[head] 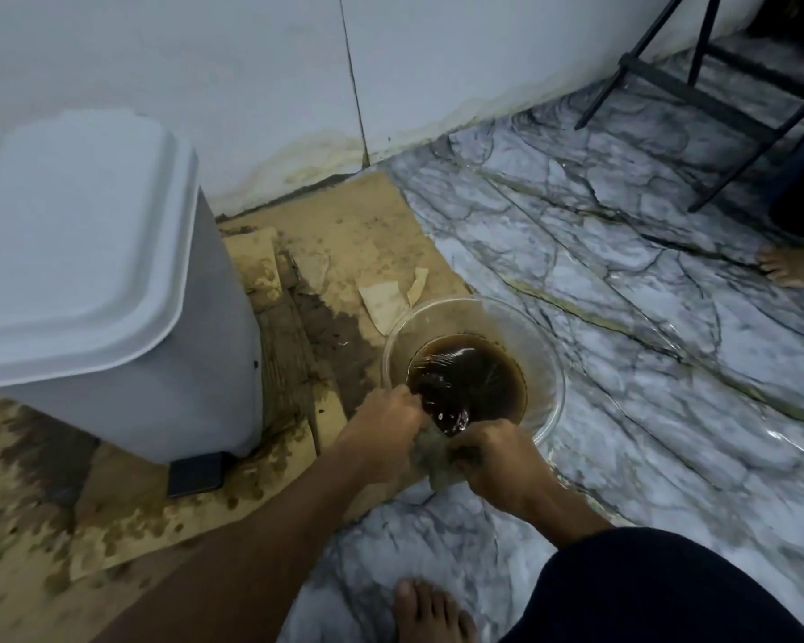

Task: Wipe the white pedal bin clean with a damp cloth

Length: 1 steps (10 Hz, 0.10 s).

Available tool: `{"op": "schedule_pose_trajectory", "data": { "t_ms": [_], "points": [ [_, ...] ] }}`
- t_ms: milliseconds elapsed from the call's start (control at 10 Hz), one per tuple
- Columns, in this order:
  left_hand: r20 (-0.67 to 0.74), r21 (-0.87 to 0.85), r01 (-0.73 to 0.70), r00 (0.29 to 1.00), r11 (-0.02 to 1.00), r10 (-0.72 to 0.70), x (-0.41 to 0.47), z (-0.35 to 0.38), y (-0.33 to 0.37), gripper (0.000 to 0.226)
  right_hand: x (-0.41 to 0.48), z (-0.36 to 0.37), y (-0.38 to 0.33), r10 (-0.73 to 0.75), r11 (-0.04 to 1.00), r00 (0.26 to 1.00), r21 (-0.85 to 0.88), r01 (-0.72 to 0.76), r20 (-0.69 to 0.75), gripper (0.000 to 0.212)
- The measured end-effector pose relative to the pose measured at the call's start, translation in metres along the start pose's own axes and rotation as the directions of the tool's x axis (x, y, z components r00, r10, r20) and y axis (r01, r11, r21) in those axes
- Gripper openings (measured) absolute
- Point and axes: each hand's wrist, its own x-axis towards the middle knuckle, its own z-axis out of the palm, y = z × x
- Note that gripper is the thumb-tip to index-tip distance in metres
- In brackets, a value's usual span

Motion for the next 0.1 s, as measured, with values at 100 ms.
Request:
{"op": "schedule_pose_trajectory", "data": {
  "t_ms": [100],
  "points": [
    [0.023, 0.029, -0.028, 0.999, 0.999, 0.028, -0.0164, 0.0131, 0.0139, 0.039, 0.0059, 0.0021, -0.0037, -0.020, 0.997, 1.000, -0.076, 0.021, 0.024, 0.018]
  ]
}}
